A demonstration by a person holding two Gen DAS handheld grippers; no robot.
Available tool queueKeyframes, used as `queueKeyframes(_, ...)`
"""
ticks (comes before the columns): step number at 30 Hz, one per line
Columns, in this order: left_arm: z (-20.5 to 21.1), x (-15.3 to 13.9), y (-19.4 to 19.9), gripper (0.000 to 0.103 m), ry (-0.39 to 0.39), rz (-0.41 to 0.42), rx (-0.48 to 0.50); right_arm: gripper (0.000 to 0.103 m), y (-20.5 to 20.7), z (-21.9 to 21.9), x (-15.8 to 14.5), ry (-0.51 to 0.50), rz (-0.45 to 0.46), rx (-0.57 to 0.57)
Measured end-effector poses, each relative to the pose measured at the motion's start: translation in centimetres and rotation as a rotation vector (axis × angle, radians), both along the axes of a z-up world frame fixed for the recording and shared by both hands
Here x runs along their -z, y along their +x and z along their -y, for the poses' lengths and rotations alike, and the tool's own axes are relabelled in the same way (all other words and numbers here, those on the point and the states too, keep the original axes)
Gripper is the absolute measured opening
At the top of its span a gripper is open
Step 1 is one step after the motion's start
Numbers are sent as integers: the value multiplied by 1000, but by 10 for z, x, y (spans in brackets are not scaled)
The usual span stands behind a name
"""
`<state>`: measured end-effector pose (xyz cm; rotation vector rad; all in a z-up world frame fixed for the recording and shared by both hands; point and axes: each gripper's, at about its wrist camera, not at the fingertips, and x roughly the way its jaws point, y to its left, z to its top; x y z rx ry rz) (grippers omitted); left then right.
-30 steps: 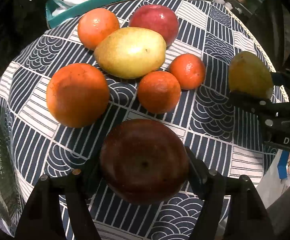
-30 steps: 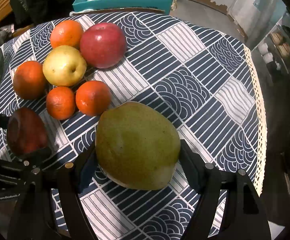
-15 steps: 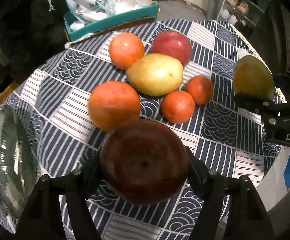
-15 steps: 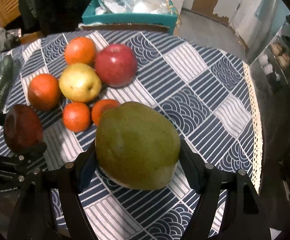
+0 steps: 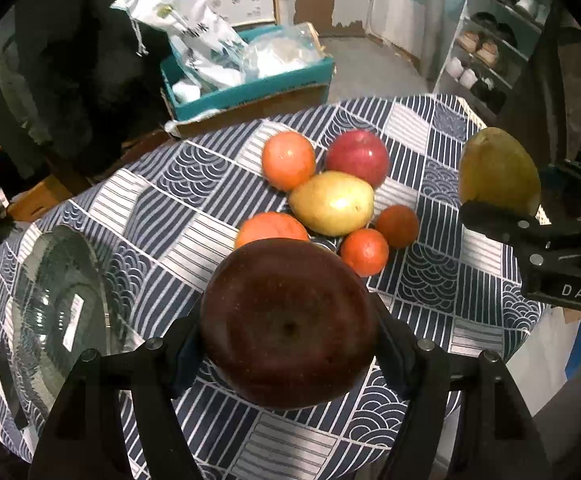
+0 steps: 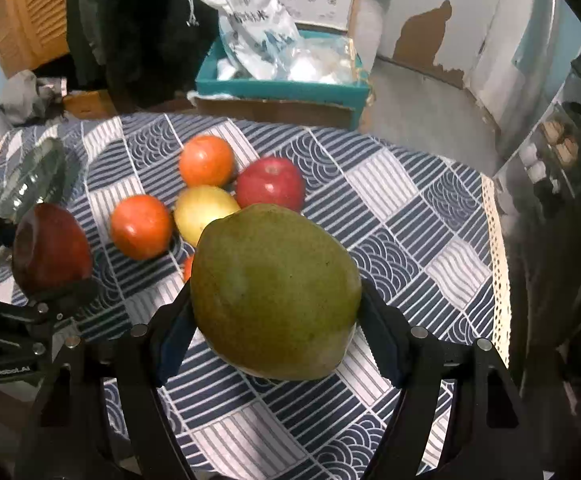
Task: Organize fruits
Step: 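Lift the red apple and green pear and carry both toward the glass bowl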
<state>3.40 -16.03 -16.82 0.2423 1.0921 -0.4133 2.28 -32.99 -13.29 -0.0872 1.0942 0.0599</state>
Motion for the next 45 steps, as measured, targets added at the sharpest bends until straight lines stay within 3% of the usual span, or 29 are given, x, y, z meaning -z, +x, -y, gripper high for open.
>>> queueKeyframes(27,-66,-93,-18,74,-98,191,-74,75,0,-63,-90,70,219,-116)
queueKeyframes(45,-125,-112,-14,74,-107,248,-178,75,22,-126,-110,92,248,-204)
